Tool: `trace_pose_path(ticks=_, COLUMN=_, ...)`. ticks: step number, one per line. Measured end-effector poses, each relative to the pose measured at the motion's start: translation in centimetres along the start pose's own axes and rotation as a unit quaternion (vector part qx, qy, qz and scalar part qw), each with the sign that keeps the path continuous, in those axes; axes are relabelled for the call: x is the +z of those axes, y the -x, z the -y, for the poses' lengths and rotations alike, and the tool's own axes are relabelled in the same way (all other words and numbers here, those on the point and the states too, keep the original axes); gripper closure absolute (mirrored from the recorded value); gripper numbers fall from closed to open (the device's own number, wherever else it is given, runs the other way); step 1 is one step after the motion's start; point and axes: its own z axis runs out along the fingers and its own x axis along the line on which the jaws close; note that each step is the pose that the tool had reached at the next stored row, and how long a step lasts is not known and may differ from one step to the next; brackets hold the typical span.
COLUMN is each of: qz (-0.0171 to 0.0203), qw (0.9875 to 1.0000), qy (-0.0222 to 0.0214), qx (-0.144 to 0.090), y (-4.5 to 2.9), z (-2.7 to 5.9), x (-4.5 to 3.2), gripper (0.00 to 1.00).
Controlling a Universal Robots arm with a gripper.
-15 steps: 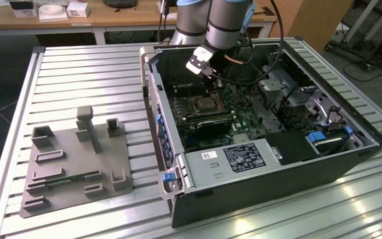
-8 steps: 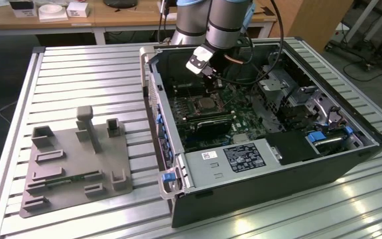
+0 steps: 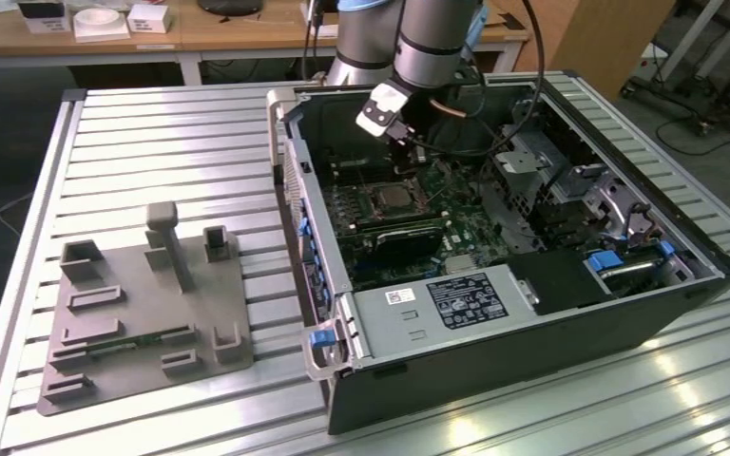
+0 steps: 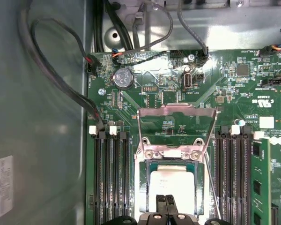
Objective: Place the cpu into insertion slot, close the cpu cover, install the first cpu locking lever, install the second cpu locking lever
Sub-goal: 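Close the cpu cover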
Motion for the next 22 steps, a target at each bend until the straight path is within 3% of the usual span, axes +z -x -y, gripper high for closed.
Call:
trace_pose_path(ticks=7, qz=-0.0001, qw=1.0000, qy=0.0000, qx=0.000, y=0.00, z=-0.07, x=-0.08, gripper=0.90)
trace_pose_path(ticks=14, qz=-0.0001, qw=1.0000, qy=0.0000, qx=0.000, y=0.00, z=-1.17, x=-0.07, gripper=0.90)
trace_pose_path(ticks=22, qz=-0.0001, qw=1.0000, qy=0.0001, qx=0.000, y=-0.02, z=-1.19, x=-0.56, gripper=0.90)
